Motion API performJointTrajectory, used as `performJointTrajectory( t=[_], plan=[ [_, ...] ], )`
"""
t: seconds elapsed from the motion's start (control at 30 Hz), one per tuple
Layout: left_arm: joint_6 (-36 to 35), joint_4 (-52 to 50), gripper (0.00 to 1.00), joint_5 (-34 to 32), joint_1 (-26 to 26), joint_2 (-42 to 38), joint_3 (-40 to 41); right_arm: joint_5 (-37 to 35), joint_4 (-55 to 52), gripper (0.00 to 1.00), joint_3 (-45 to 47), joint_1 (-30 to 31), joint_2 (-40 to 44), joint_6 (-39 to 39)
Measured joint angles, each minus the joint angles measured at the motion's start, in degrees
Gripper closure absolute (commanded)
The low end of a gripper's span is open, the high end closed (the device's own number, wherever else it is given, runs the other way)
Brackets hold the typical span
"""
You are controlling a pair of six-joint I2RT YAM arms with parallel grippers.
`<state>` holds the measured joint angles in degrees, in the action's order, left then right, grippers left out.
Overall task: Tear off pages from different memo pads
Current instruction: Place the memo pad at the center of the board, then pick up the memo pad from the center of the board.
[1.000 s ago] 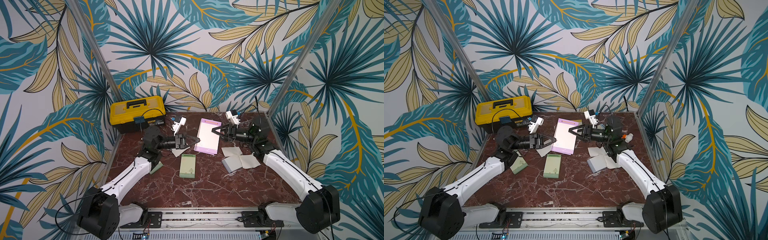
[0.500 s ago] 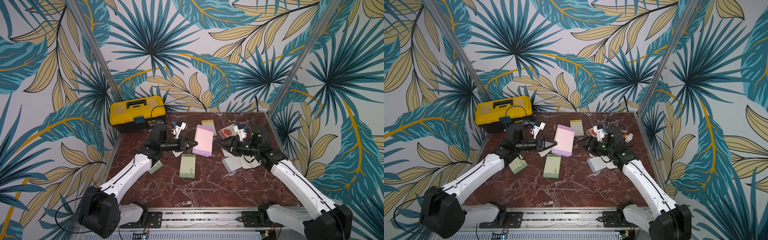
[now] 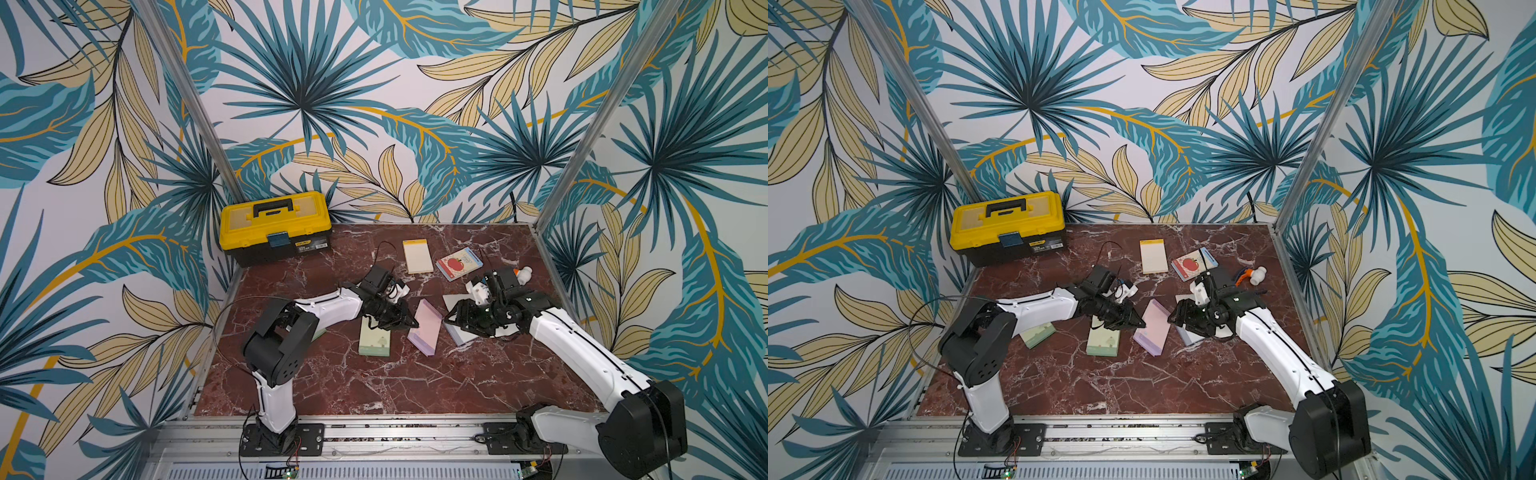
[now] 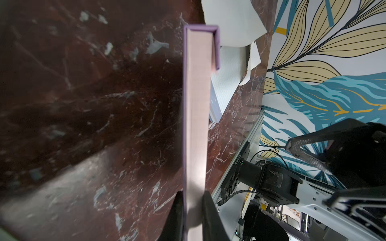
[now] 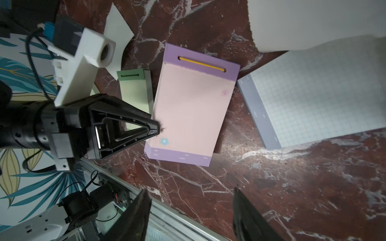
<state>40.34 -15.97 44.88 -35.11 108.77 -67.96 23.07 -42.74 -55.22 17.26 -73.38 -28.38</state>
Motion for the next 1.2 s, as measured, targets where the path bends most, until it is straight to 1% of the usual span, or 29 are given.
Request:
performJointTrajectory(
  t=[0.03,0.07,0.1,0.17,0.3,0.4,0.47,0.53,0.6,0.67,0.77,0.87,0.97,1.2],
  plan=[
    [0.0,-0.2,1.00,0.1,-0.1,0.5,-0.8,-0.4,-0.4,0.37,-0.2,0.0,-0.5,1.5],
    [0.0,-0.8,0.97,0.3,-0.2,1.1,-2.0,-0.8,-0.7,0.37,-0.2,0.0,-0.9,3.4],
    [0.0,-1.6,0.90,0.3,-0.3,1.6,-3.0,-1.0,-1.0,0.37,-0.2,0.0,-1.1,5.2],
    [-0.4,-3.4,0.74,0.3,-0.5,2.8,-5.0,-1.1,-1.0,0.37,-0.2,0.0,-1.3,8.9],
    [-1.8,-9.2,0.57,-1.4,-0.5,4.5,-7.6,-1.2,-0.3,0.38,0.2,0.1,-1.3,16.6],
    [-3.4,-14.6,0.49,-3.8,-0.5,5.2,-9.7,-1.3,0.2,0.39,0.2,0.1,-2.1,18.9],
    [-4.3,-17.5,0.45,-5.2,-0.5,5.0,-10.8,-1.4,0.5,0.44,0.0,0.1,-3.8,17.6],
    [-5.0,-19.5,0.44,-6.7,-0.5,4.7,-11.4,-1.7,1.3,0.47,0.1,0.1,-5.5,14.1],
    [-5.5,-21.3,0.46,-8.4,-0.5,4.1,-11.4,-2.4,3.0,0.49,1.0,0.1,-6.0,8.5],
    [-5.7,-22.8,0.49,-9.9,-0.5,3.4,-11.4,-3.4,4.4,0.55,2.2,0.1,-5.8,3.1],
    [-5.9,-22.9,0.53,-11.4,-0.5,2.0,-11.0,-6.1,4.9,0.60,3.1,0.3,-5.7,-4.3],
    [-5.7,-22.5,0.56,-12.4,-1.0,1.2,-10.8,-9.0,4.5,0.62,3.2,0.8,-5.8,-9.4],
    [-5.6,-21.7,0.57,-13.3,-2.1,1.0,-10.8,-10.2,4.3,0.62,3.3,1.2,-7.0,-12.5],
    [-4.7,-20.9,0.57,-15.8,-4.4,1.2,-10.8,-10.6,5.2,0.62,4.6,2.5,-11.5,-16.7]
  ],
)
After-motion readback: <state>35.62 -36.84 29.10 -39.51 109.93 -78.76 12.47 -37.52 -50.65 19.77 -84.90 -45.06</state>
